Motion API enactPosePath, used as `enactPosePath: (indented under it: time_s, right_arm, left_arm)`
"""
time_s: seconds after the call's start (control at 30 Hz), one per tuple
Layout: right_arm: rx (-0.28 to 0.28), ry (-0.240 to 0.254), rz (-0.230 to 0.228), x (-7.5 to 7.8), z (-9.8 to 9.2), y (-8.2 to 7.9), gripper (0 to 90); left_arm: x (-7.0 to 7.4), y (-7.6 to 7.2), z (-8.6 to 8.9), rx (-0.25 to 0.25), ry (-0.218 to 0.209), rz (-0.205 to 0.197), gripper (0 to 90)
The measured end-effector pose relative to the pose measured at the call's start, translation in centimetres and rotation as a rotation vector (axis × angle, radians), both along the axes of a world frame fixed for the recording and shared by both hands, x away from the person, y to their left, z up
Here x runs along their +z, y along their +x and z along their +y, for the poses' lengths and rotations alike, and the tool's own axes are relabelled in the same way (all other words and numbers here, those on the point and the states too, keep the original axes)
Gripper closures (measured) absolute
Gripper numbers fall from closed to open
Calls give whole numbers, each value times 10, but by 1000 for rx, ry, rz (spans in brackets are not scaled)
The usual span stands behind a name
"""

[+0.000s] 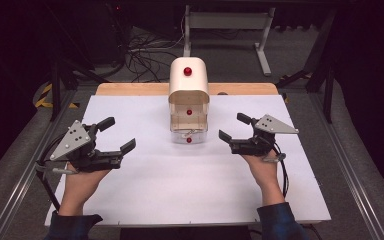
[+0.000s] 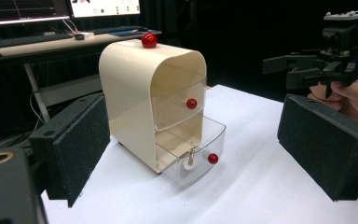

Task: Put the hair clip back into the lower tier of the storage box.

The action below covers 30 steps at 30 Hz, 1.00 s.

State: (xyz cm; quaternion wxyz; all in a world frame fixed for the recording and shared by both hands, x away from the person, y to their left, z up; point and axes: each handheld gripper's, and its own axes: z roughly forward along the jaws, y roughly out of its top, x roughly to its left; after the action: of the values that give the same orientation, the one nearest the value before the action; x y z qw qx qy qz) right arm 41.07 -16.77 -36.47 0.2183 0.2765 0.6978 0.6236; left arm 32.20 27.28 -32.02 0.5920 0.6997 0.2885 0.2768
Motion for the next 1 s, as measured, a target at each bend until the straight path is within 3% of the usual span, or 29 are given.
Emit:
enactPosePath:
  time_s: [0.43,1.0]
  right_arm:
    - [19,29,-20,6,-9,-5,66]
    - [-9,40,-22,12,-22,-9,47]
  left_arm:
    - [-2,1,2,9,-2,4,86]
    - [-3,0,4,20,-3,6,66]
